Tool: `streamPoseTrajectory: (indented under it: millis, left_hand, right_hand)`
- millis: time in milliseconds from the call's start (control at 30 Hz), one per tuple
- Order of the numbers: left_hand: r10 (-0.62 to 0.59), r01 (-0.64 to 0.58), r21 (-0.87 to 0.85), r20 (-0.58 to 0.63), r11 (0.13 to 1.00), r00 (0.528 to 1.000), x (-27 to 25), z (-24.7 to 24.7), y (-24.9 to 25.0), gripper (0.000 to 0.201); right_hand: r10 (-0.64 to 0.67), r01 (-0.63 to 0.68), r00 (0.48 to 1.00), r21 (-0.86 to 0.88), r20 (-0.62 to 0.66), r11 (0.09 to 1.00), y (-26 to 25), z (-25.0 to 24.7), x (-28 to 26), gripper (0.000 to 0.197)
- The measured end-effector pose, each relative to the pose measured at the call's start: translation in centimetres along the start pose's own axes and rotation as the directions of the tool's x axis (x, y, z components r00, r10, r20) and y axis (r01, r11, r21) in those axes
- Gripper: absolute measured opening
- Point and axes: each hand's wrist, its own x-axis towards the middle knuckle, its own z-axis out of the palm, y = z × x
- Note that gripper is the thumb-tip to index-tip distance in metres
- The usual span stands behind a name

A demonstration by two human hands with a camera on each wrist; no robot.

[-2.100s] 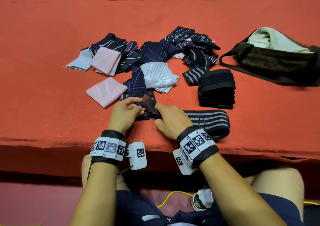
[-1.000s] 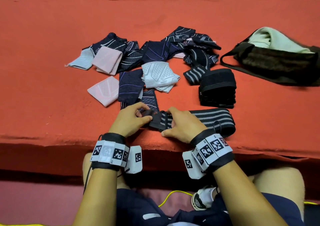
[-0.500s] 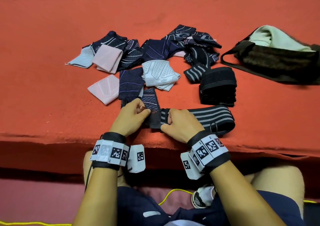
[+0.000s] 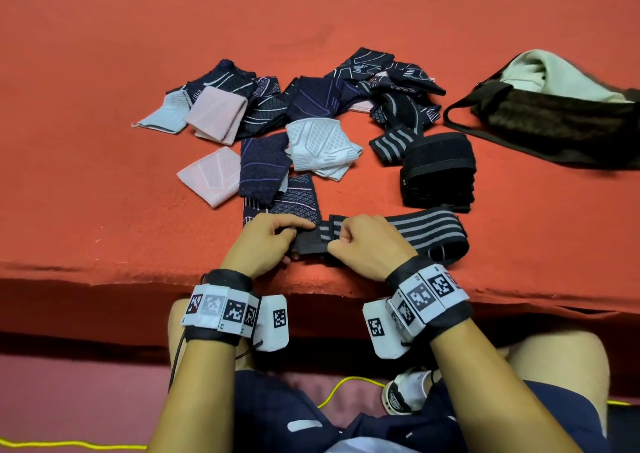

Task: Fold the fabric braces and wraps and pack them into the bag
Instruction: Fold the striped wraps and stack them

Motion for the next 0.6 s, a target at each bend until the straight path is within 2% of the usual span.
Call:
streamPoseTrajectory:
  millis: [200, 400, 600]
  left_hand:
    - [0.020, -0.020, -0.041, -0.004, 0.999, 1.000, -0.1, 0.0, 0.1, 0.021]
    - [0.025, -0.025, -0.023, -0.012, 0.999, 1.000, 0.0, 0.0, -0.2, 0.020]
    - [0.022, -0.023, -0.011, -0.063, 1.000, 0.998, 0.6, 0.7, -0.4, 0.011]
  right_hand:
    - [-0.046, 0.046, 0.999, -0.012, 0.001, 0.999, -1.1, 1.1, 0.2, 0.023]
    - [-0.022, 0.022, 1.000, -0.013, 0.015, 1.000, -1.3, 0.5, 0.2, 0.028]
    - [0.017, -0.018, 1.000, -0.101, -0.014, 0.995, -1.5, 0.7, 0.2, 0.029]
